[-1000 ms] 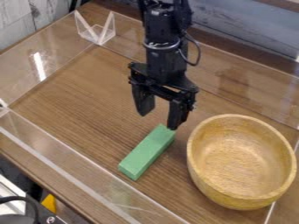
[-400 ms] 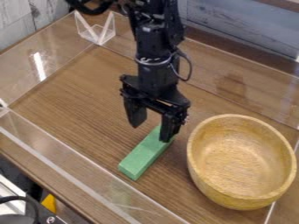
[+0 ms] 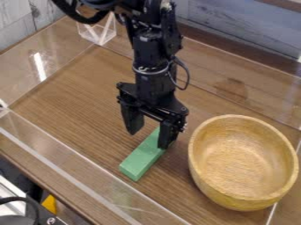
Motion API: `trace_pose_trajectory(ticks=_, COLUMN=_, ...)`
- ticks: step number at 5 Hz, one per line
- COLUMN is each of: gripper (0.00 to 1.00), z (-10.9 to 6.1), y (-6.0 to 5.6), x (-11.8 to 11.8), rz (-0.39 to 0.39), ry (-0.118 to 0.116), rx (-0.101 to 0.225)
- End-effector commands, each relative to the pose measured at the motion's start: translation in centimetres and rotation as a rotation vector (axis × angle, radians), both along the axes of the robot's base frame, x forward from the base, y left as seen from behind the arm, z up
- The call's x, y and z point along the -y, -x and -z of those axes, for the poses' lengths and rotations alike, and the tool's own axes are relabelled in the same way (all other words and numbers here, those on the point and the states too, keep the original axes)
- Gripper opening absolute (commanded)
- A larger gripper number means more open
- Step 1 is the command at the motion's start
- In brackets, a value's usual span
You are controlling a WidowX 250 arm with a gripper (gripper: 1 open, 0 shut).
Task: Put the green block in the brown bowl
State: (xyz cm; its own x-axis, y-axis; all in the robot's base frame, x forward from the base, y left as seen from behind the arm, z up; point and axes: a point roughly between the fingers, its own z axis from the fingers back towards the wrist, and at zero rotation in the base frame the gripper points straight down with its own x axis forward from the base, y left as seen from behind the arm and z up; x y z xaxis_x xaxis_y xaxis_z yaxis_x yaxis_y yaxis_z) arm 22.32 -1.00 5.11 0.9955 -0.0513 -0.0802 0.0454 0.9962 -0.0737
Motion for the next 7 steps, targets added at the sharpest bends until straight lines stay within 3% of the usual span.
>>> trace_pose_trajectory(ticks=1, gripper=1.0, z=-0.5, y=-0.2, x=0.1, rz=-0.005, ry=-0.011, rx=0.044)
trace_pose_trajectory(ticks=6, gripper=1.0, z=1.7, y=0.9, x=1.1, rz=-0.045, ry=-0.056, rx=0.031)
trace_pose_trajectory(ticks=7, gripper=0.0, z=2.0, y=1.1, x=1.4, rz=-0.05, ry=-0.06, rx=0.028)
